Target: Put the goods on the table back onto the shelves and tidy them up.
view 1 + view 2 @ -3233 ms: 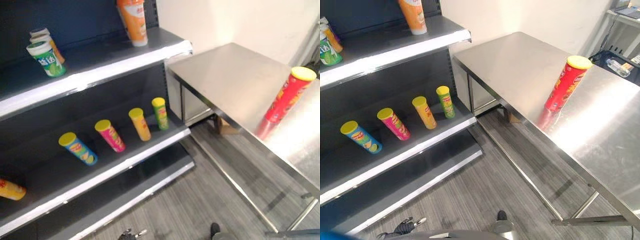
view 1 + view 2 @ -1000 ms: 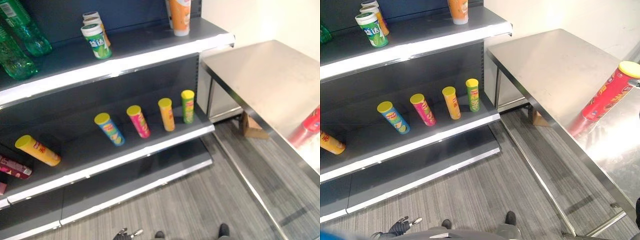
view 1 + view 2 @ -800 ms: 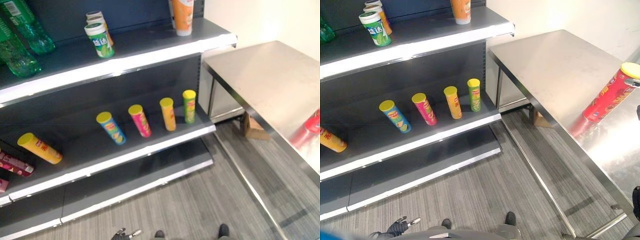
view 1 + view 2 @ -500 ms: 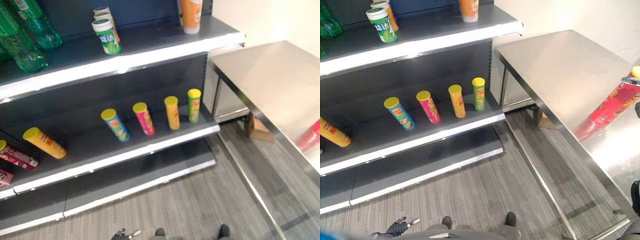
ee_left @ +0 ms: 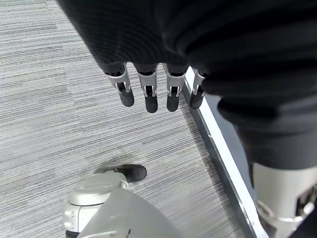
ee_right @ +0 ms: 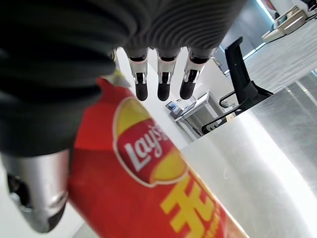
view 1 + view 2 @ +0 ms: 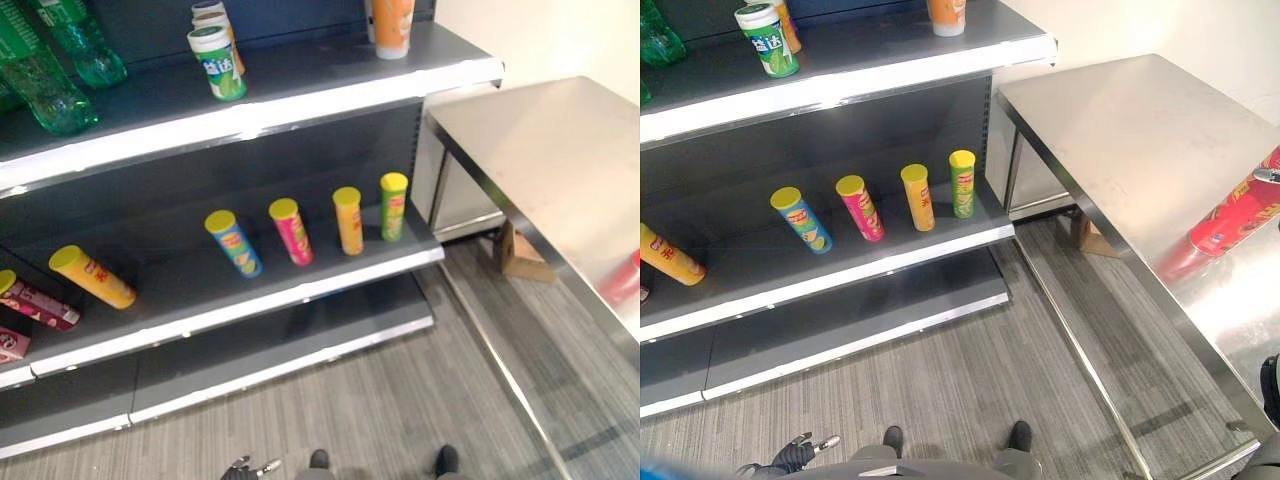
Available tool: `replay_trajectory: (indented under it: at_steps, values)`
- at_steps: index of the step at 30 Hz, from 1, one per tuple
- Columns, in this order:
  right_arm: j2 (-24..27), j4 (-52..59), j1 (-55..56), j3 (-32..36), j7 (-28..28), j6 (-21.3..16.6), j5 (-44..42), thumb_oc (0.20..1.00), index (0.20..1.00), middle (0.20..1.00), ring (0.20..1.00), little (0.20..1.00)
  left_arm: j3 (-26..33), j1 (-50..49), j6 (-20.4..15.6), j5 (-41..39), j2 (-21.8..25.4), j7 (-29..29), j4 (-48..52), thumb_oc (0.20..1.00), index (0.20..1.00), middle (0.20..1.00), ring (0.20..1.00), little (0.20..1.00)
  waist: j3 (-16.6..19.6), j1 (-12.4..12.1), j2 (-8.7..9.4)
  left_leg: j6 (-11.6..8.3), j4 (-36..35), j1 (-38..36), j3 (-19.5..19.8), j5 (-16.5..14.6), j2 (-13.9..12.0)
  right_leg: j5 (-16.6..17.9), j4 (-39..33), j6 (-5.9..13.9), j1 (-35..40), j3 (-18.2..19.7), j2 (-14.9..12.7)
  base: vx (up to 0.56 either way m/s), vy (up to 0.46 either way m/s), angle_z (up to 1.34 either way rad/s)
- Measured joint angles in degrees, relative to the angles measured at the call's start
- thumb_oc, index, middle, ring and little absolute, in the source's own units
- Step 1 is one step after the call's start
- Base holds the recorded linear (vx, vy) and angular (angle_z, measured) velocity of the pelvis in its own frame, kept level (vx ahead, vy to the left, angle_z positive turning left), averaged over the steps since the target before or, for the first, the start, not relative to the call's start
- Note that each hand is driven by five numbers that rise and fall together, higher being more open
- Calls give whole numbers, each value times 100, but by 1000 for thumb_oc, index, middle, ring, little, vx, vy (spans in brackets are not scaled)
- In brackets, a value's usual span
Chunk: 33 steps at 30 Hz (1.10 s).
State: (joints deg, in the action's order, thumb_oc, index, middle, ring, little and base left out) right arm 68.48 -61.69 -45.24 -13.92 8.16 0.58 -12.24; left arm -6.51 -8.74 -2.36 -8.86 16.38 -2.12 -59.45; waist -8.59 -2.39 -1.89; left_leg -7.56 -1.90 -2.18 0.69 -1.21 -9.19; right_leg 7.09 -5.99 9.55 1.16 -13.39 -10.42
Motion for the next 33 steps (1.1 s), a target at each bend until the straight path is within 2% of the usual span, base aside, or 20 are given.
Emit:
replay_trajectory:
  at_steps: [4,5,6,7,9,10,11,12,13,14,22,26,29,30,33]
  values:
    - [-51,-4,0,-3,-37,-1,-17,1000,1000,1000,1000,1000,0,2,-1,-1,1,0,5,1000,1000,1000,1000,1000,-7,0,9,0,0,-2,0,0,0,0,0,0,2,1,0,0,0,0]
    - [-61,-2,-1,-2,-63,-8,-27,871,871,871,871,871,1,3,-1,-1,2,0,6,1000,1000,1000,1000,1000,-11,-1,16,0,0,-3,0,0,0,0,0,-1,3,1,0,0,0,0]
    - [-61,-2,-18,-1,-94,-9,-30,805,805,805,805,805,0,1,-1,-2,3,0,5,1000,1000,1000,1000,1000,-15,-3,23,0,0,-3,0,0,0,1,0,-1,5,1,0,0,0,0]
    - [-62,-1,-20,-2,-119,-10,-31,777,777,777,777,777,1,0,-1,-2,5,0,5,1000,1000,1000,1000,1000,-17,-3,25,1,0,-3,0,0,0,1,0,-1,5,1,0,0,0,0]
    - [-76,7,-27,-2,-121,-20,-101,771,771,771,771,771,1,0,-1,-2,7,0,6,1000,1000,1000,1000,1000,-32,-4,50,2,0,-4,0,1,0,1,0,-1,5,1,1,0,0,0]
    - [-89,12,-27,-1,-126,-21,-168,715,715,715,715,715,1,0,-1,-2,8,1,5,1000,1000,1000,1000,1000,-32,-4,50,4,0,-6,0,2,0,1,0,-2,8,1,1,0,0,0]
    - [-99,18,-28,-1,-126,-23,-188,639,639,639,639,639,1,0,-1,-2,8,2,5,1000,1000,1000,1000,1000,-36,-5,57,4,0,-5,0,2,0,1,0,-2,10,1,1,0,0,0]
    - [-116,35,-28,-1,-127,-27,-236,460,460,460,460,460,2,0,-1,-3,9,2,6,1000,1000,1000,1000,1000,-37,-7,58,5,-1,-6,1,3,0,2,-1,-2,10,2,1,0,0,0]
    - [-128,36,-28,-1,-120,-27,-237,404,404,404,404,404,1,0,-1,-3,9,2,7,1000,1000,1000,1000,1000,-40,-9,63,6,-1,-6,0,4,-1,3,-1,-4,10,2,1,0,0,0]
    - [-138,36,-28,-2,-117,-27,-237,200,200,200,200,200,-1,-1,-1,-4,9,3,13,1000,1000,1000,1000,1000,-47,-10,74,7,-1,-6,1,4,-1,3,-1,-4,8,2,1,0,0,0]
    - [-177,65,-27,-18,-123,-48,-211,200,200,200,200,200,4,2,-2,-4,10,3,13,1000,1000,1000,1000,1000,-61,-74,97,12,4,-11,5,9,-3,9,0,-12,10,2,8,0,0,0]
    - [-180,993,421,78,-112,-87,-100,200,200,200,200,200,24,-13,1,-4,10,2,15,1000,1000,1000,1000,1000,-62,-30,96,12,5,-21,6,9,-5,9,0,-11,15,6,10,0,0,0]
    - [-239,1808,1062,616,-79,-182,-15,200,200,200,200,200,81,-21,0,-4,8,-2,75,1000,1000,1000,1000,1000,-68,-34,92,13,5,-20,22,10,-6,8,0,-10,29,-7,10,-12,-37,3]
    - [-345,2710,1876,1339,68,-246,85,200,200,200,200,200,238,-64,-5,-4,-12,-6,140,1000,1000,1000,1000,1000,-71,-67,94,15,6,-26,38,11,-13,1,-2,-2,47,-29,16,-24,-49,2]
    - [-512,3475,2432,1861,176,-375,105,200,200,200,200,200,312,-96,6,-3,-17,-14,171,1000,1000,1000,1000,1000,-108,-17,76,14,10,-43,47,13,-11,-3,-1,4,81,-41,16,-31,-57,4]
